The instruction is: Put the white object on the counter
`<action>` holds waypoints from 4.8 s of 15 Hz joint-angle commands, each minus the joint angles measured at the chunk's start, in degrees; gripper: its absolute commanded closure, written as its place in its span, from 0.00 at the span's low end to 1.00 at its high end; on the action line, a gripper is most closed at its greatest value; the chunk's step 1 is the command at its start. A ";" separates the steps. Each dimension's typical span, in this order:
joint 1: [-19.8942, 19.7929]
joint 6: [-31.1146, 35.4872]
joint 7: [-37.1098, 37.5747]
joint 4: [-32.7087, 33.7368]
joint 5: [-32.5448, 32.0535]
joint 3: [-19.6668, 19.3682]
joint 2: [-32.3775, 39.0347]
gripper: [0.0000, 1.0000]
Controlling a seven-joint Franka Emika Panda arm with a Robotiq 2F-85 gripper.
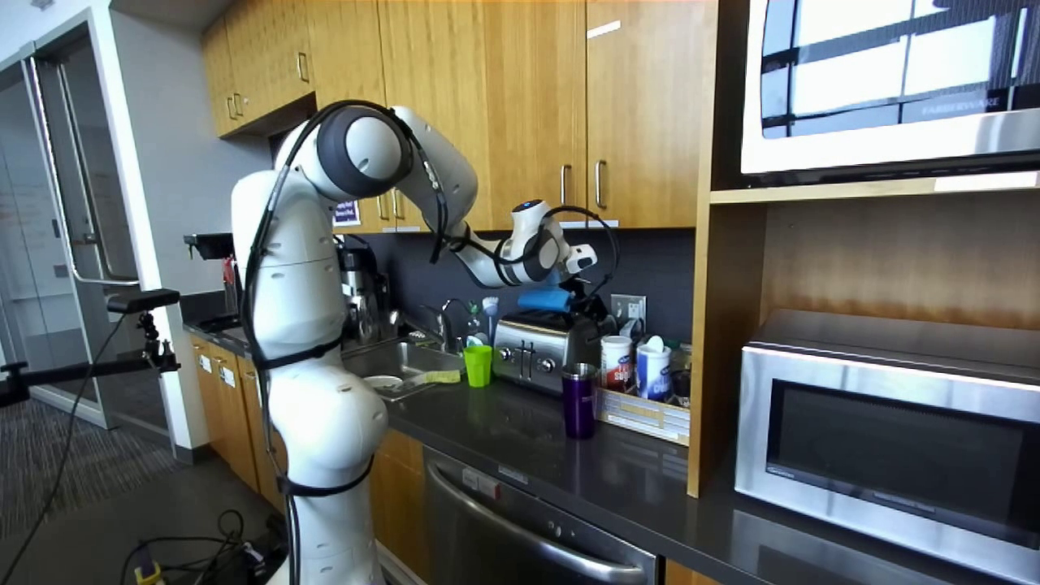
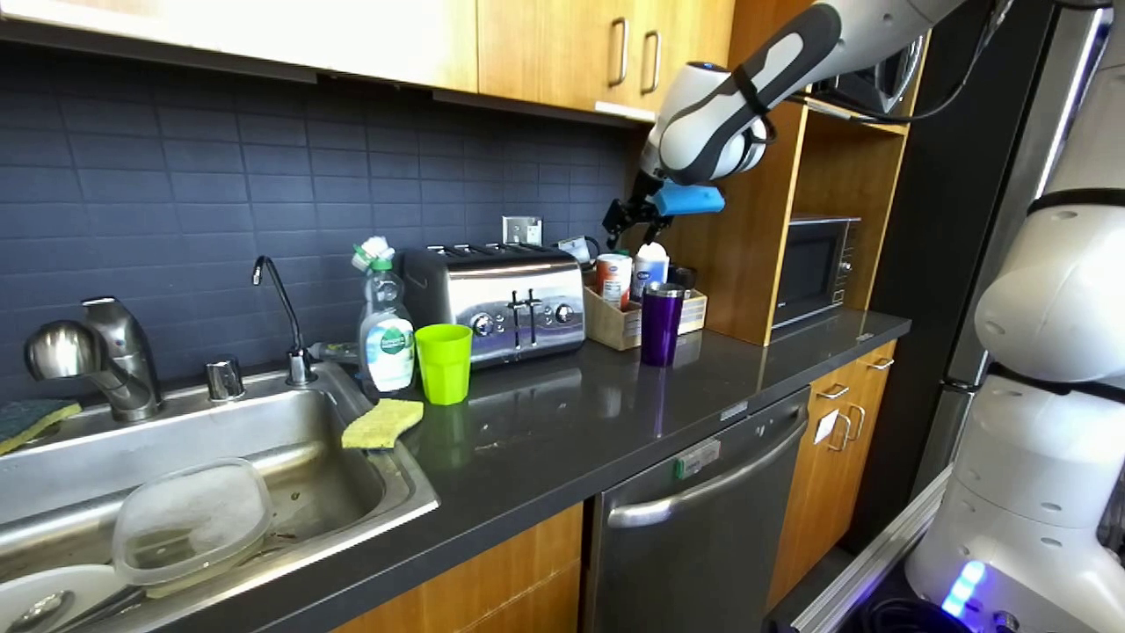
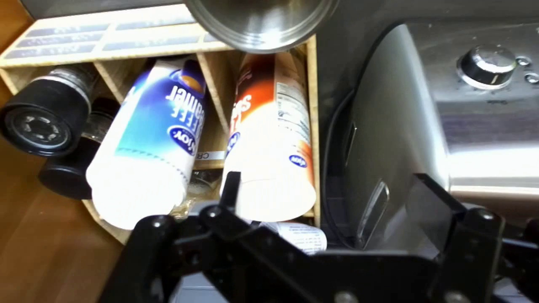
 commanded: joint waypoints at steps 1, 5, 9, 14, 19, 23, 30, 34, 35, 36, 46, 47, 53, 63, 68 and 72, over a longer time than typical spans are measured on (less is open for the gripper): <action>0.40 -1.30 -1.28 4.68 0.30 -1.95 3.55 0.00; 1.02 -0.38 -4.93 6.45 4.36 -2.97 6.19 0.00; 1.12 -0.60 -7.82 8.23 8.01 -2.96 8.28 0.00; 0.99 -0.29 -8.65 9.86 7.71 -3.48 10.11 0.00; 0.96 -0.89 -10.16 10.54 8.72 -3.56 11.55 0.00; 1.28 -0.91 -10.83 10.94 8.91 -3.27 12.39 0.00; 2.11 -0.65 -10.55 12.58 6.90 -3.73 13.70 0.00; 2.31 -0.72 -9.83 13.42 5.04 -4.30 14.52 0.00; 2.42 -0.73 -9.58 13.49 3.95 -4.60 14.65 0.00; 2.50 -0.82 -9.36 13.68 2.97 -4.89 14.81 0.00; 2.57 -1.54 -10.37 16.30 2.81 -4.88 17.87 0.00; 2.70 -1.38 -10.22 16.70 2.81 -4.88 18.27 0.00; 3.38 -1.71 -9.48 18.98 1.98 -5.34 19.60 0.00; 3.21 -2.47 -9.23 19.73 2.38 -5.65 19.97 0.39; 3.06 -2.24 -9.31 18.53 2.95 -5.43 18.10 0.39; 2.89 -1.31 -9.09 17.12 3.48 -5.35 17.36 0.39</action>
